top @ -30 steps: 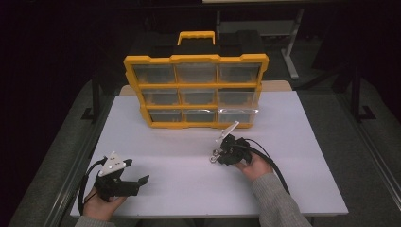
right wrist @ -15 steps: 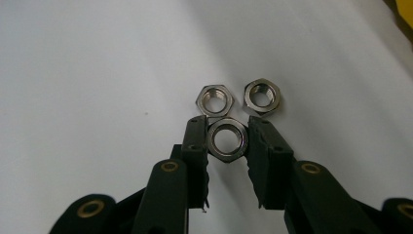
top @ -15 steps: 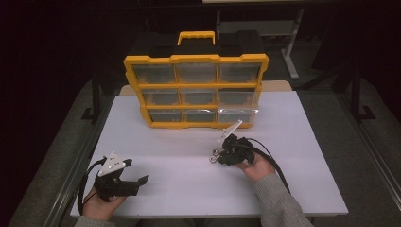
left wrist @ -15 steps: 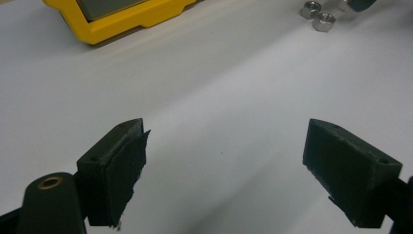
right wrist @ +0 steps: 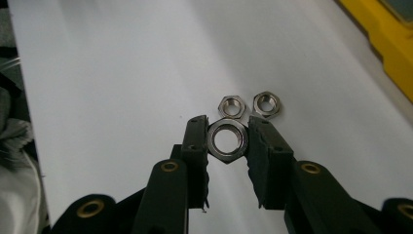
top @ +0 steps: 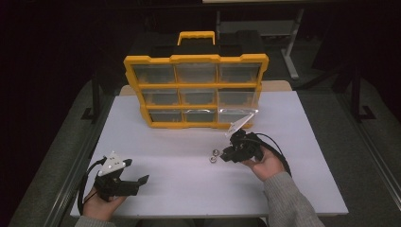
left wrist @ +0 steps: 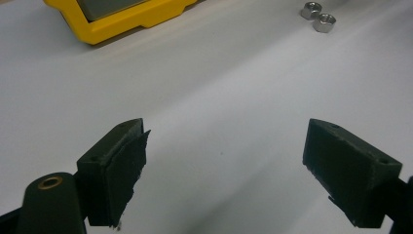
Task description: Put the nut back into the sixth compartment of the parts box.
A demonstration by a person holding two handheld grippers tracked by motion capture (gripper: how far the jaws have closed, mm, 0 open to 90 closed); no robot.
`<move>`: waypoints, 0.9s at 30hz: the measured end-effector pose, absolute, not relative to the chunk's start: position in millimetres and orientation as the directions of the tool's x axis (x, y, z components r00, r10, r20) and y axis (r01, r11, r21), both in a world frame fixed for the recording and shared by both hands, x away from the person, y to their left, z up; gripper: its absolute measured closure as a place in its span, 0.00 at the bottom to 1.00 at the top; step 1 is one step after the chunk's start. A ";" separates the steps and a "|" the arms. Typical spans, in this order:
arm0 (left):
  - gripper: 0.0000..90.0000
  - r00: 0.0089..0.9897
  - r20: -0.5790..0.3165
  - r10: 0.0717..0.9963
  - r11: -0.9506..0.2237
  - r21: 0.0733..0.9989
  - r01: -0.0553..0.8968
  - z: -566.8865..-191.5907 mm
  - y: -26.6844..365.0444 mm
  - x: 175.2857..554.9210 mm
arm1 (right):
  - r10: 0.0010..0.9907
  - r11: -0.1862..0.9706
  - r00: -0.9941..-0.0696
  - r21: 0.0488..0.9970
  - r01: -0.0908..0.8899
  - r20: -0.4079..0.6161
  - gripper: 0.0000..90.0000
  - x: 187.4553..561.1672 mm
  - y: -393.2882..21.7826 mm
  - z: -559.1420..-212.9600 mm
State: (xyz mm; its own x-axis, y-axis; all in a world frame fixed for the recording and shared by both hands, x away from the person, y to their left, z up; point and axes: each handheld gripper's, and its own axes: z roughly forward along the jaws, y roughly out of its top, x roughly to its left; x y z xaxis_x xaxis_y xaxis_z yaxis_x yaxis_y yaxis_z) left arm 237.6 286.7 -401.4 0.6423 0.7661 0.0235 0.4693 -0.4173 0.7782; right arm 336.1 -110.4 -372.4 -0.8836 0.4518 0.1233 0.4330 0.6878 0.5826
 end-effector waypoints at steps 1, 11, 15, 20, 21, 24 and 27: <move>0.17 0.643 0.024 0.766 -0.419 0.777 0.470 -401.4 286.8 237.8 | 0.447 0.690 -0.886 0.585 0.427 0.119 0.77 336.3 -112.0 -368.5; 0.17 0.639 0.019 0.769 -0.412 0.780 0.472 -401.5 286.5 237.8 | 0.440 0.677 -0.891 0.609 0.413 0.114 0.77 335.5 -121.2 -322.8; 0.17 0.643 0.028 0.765 -0.420 0.779 0.465 -401.2 287.3 238.4 | 0.428 0.670 -0.897 0.628 0.396 0.110 0.77 338.0 -123.1 -302.7; 0.17 0.641 0.027 0.767 -0.416 0.781 0.466 -401.1 287.5 238.3 | 0.424 0.664 -0.901 0.646 0.376 0.090 0.77 342.3 -123.7 -275.9; 0.17 0.641 0.027 0.767 -0.416 0.782 0.465 -400.9 287.6 238.3 | 0.429 0.661 -0.898 0.646 0.382 0.093 0.77 342.8 -123.5 -270.6; 0.17 0.642 0.027 0.766 -0.416 0.782 0.464 -400.3 288.0 238.2 | 0.426 0.665 -0.902 0.649 0.370 0.079 0.77 347.5 -123.8 -257.0; 0.17 0.642 0.027 0.767 -0.415 0.784 0.462 -400.1 288.5 238.1 | 0.434 0.663 -0.898 0.651 0.371 0.070 0.77 351.8 -123.9 -245.6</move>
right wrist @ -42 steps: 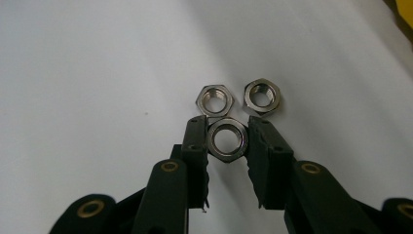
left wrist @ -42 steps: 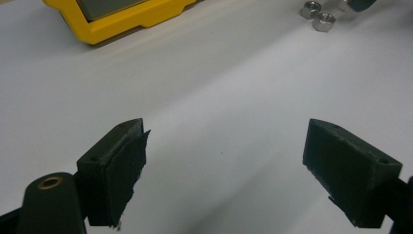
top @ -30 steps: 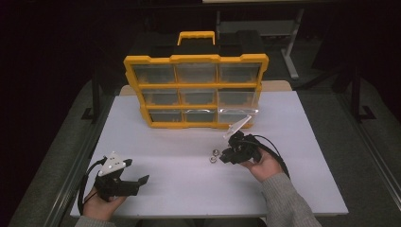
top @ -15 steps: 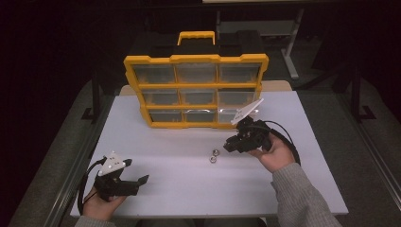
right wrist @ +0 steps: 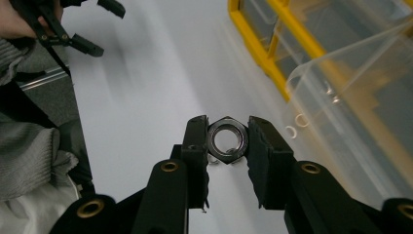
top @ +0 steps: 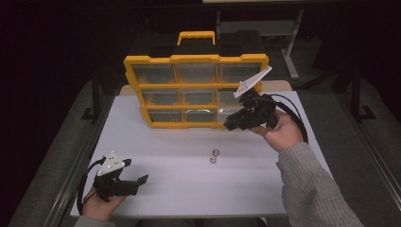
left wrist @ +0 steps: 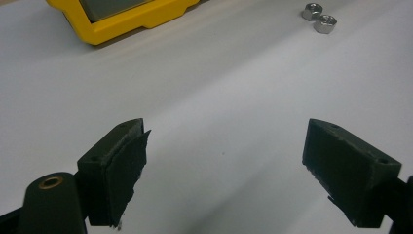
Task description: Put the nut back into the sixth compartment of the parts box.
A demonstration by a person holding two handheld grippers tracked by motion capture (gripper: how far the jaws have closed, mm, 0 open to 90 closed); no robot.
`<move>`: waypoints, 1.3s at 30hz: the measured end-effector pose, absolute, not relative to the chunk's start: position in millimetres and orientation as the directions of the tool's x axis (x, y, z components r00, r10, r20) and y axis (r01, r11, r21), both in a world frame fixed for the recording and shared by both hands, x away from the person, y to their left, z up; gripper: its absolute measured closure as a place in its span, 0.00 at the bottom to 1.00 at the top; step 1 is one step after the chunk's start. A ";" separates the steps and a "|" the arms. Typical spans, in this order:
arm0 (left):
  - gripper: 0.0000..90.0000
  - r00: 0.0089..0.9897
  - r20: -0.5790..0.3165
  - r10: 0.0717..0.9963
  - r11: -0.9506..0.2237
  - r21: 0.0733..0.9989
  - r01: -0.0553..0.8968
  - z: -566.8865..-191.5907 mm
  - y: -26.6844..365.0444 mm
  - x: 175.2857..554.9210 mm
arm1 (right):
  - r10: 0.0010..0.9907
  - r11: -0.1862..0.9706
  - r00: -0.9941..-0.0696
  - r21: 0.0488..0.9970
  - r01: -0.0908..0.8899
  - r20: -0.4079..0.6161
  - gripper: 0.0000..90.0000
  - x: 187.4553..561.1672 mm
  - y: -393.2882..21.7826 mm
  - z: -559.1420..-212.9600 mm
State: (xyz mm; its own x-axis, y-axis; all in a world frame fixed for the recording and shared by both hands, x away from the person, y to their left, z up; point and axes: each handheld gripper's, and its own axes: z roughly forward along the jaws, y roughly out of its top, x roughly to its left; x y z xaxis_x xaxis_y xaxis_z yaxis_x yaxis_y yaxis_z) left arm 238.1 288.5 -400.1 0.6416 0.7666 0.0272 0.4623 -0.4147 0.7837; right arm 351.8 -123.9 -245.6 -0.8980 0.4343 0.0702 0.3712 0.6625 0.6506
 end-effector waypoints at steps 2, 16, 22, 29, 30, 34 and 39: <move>0.17 0.641 0.026 0.767 -0.413 0.784 0.464 -399.9 288.6 238.1 | 0.436 0.659 -0.898 0.655 0.368 0.066 0.77 355.1 -124.2 -239.7; 0.17 0.645 0.028 0.764 -0.423 0.777 0.467 -399.8 288.8 238.5 | 0.500 0.628 -0.865 0.668 0.400 0.049 0.77 385.3 -127.5 -209.7; 0.17 0.649 0.031 0.760 -0.426 0.778 0.461 -399.8 289.4 238.6 | 0.536 0.625 -0.843 0.649 0.434 0.048 0.77 400.8 -130.5 -218.2; 0.17 0.650 0.030 0.759 -0.425 0.780 0.460 -400.0 289.4 238.6 | 0.572 0.611 -0.818 0.629 0.481 0.069 0.77 415.7 -131.5 -229.5; 0.17 0.650 0.031 0.759 -0.425 0.780 0.460 -400.0 289.4 238.5 | 0.576 0.610 -0.815 0.629 0.483 0.067 0.77 416.9 -131.4 -231.4; 0.17 0.649 0.025 0.761 -0.419 0.782 0.461 -400.0 289.5 238.4 | 0.587 0.612 -0.806 0.613 0.500 0.072 0.75 422.3 -131.9 -241.2; 0.17 0.649 0.026 0.761 -0.420 0.782 0.461 -399.8 289.5 238.5 | 0.595 0.595 -0.799 0.619 0.513 0.090 0.73 422.7 -134.3 -240.1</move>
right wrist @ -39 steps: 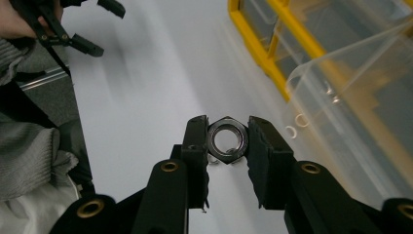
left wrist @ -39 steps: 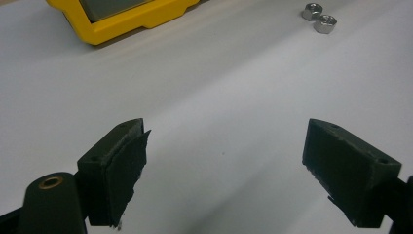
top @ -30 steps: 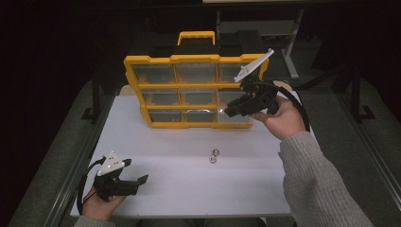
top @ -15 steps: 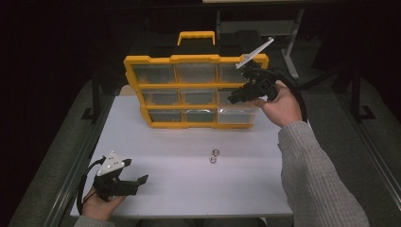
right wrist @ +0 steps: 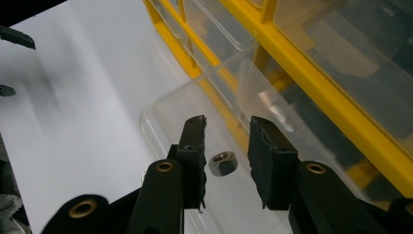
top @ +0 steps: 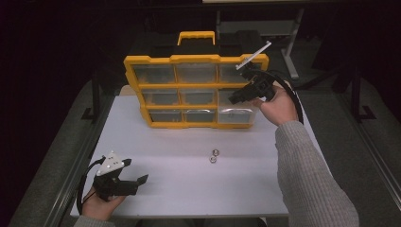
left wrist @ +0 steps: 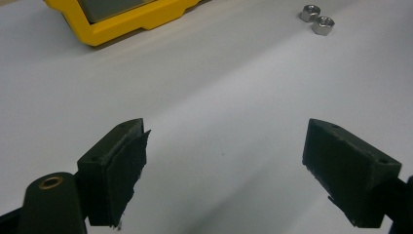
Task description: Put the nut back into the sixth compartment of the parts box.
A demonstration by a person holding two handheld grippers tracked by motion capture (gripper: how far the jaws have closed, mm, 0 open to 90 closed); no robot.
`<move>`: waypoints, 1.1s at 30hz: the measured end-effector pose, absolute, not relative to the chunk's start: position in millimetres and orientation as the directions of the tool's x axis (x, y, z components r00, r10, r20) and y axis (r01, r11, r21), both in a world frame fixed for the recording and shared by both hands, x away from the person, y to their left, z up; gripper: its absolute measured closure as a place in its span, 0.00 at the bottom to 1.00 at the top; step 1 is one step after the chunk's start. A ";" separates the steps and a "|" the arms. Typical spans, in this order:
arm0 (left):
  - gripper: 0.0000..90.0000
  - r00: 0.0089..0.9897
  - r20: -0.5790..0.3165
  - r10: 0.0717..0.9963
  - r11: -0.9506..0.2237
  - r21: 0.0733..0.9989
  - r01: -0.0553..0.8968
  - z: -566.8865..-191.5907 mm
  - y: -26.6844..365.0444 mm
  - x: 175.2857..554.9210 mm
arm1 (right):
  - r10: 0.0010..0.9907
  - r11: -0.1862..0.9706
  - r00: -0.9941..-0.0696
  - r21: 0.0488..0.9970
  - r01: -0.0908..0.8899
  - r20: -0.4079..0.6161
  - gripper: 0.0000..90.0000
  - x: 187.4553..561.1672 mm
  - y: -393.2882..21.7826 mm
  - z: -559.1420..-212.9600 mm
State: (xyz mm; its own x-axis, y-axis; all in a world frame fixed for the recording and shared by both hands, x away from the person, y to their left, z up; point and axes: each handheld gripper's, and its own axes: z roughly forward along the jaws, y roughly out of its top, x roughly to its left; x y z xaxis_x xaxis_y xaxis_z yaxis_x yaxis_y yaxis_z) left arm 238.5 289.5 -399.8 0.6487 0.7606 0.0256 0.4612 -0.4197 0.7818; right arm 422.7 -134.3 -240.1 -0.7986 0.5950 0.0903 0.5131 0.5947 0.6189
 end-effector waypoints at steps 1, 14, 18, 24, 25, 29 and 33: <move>0.17 0.648 0.025 0.761 -0.420 0.781 0.462 -399.9 289.4 238.5 | 0.596 0.596 -0.798 0.617 0.514 0.089 0.73 420.5 -134.6 -238.6; 0.17 0.650 0.031 0.760 -0.427 0.778 0.462 -399.8 288.9 238.5 | 0.525 0.616 -0.849 0.660 0.430 0.063 0.69 385.6 -132.2 -226.1; 0.17 0.649 0.028 0.761 -0.422 0.781 0.461 -400.1 288.1 238.3 | 0.503 0.626 -0.862 0.661 0.414 0.064 0.67 374.1 -128.0 -232.2; 0.17 0.647 0.023 0.762 -0.418 0.781 0.464 -400.6 287.5 238.3 | 0.473 0.640 -0.878 0.656 0.400 0.075 0.65 359.1 -122.5 -258.2; 0.17 0.648 0.024 0.761 -0.420 0.780 0.464 -400.6 287.8 238.4 | 0.469 0.642 -0.880 0.654 0.400 0.078 0.64 356.9 -121.4 -263.1; 0.17 0.651 0.031 0.758 -0.430 0.775 0.463 -400.1 288.6 238.5 | 0.469 0.651 -0.879 0.638 0.411 0.087 0.64 351.2 -117.9 -283.3; 0.17 0.651 0.031 0.758 -0.430 0.774 0.464 -399.9 288.9 238.6 | 0.476 0.647 -0.873 0.631 0.428 0.104 0.64 348.3 -115.7 -306.4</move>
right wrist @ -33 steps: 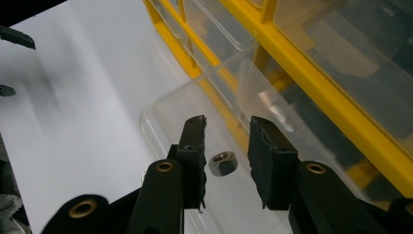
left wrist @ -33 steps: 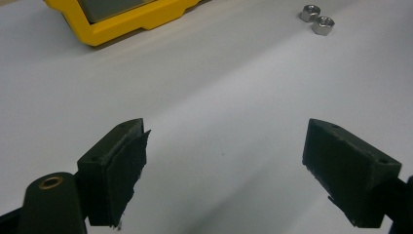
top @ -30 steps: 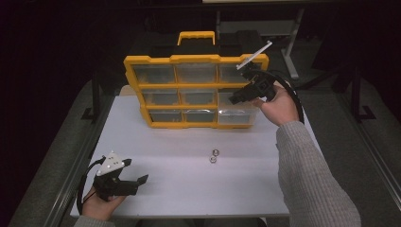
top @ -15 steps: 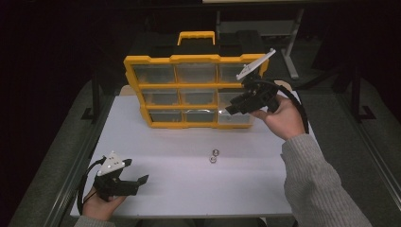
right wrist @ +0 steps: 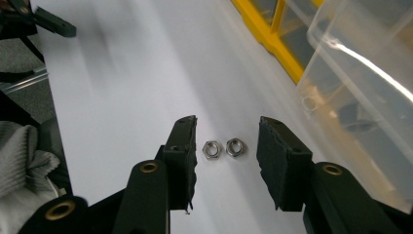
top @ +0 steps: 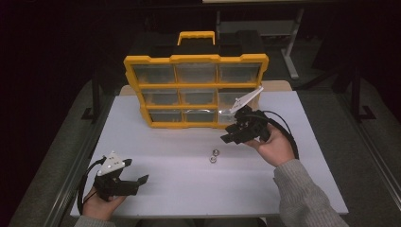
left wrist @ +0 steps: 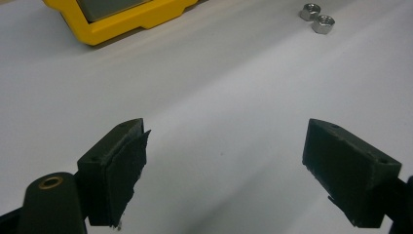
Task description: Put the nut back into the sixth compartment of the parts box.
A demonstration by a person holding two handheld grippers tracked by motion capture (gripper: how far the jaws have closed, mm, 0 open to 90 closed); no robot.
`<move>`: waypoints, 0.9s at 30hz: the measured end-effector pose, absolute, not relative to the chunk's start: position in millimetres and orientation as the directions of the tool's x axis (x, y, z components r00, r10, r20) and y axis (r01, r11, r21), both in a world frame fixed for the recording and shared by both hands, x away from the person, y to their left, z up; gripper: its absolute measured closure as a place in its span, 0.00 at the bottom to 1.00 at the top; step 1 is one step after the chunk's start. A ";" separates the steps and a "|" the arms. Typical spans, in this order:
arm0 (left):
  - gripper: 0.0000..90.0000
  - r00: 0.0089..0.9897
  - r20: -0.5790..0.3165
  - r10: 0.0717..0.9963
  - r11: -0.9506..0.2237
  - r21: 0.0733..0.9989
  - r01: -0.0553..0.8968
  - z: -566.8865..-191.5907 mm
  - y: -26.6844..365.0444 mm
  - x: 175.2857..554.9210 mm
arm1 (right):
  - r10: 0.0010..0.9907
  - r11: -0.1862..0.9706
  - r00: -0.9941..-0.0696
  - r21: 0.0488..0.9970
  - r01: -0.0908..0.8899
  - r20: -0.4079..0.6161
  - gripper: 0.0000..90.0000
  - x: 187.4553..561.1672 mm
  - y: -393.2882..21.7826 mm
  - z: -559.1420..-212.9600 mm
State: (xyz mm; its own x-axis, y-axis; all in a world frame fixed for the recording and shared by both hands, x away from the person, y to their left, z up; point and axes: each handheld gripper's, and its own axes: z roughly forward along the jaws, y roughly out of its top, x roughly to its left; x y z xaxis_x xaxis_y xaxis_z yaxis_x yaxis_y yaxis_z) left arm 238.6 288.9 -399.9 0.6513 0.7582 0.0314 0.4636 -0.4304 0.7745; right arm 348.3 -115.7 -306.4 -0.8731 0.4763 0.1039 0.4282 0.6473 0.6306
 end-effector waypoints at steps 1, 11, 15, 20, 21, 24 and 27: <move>0.17 0.651 0.032 0.758 -0.430 0.775 0.464 -400.0 288.9 238.5 | 0.476 0.647 -0.873 0.631 0.428 0.104 0.64 348.3 -115.7 -306.4; 0.17 0.649 0.027 0.761 -0.425 0.776 0.466 -400.0 288.7 238.1 | 0.472 0.671 -0.876 0.605 0.428 0.096 0.65 347.0 -103.9 -347.7; 0.17 0.650 0.028 0.759 -0.427 0.776 0.465 -399.7 288.9 237.9 | 0.471 0.684 -0.878 0.595 0.423 0.083 0.66 348.4 -99.3 -361.8; 0.17 0.648 0.027 0.761 -0.423 0.778 0.465 -399.9 289.0 238.0 | 0.473 0.702 -0.878 0.572 0.424 0.071 0.68 350.8 -93.7 -378.8; 0.17 0.648 0.026 0.761 -0.423 0.778 0.465 -399.9 289.0 238.0 | 0.477 0.705 -0.876 0.562 0.432 0.076 0.68 350.5 -92.3 -381.3; 0.17 0.649 0.027 0.760 -0.424 0.777 0.465 -399.8 289.0 237.9 | 0.475 0.715 -0.878 0.558 0.420 0.052 0.69 353.1 -90.3 -391.0; 0.17 0.650 0.028 0.760 -0.424 0.779 0.462 -399.6 288.9 237.7 | 0.477 0.717 -0.877 0.550 0.429 0.063 0.70 356.1 -88.0 -399.3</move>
State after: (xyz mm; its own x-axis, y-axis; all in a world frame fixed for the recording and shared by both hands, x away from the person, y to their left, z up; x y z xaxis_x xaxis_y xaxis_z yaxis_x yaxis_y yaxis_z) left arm 237.7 288.9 -399.6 0.6497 0.7597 0.0280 0.4622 -0.4241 0.7788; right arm 356.1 -88.0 -399.3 -0.8768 0.4767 0.0631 0.4292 0.7168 0.5495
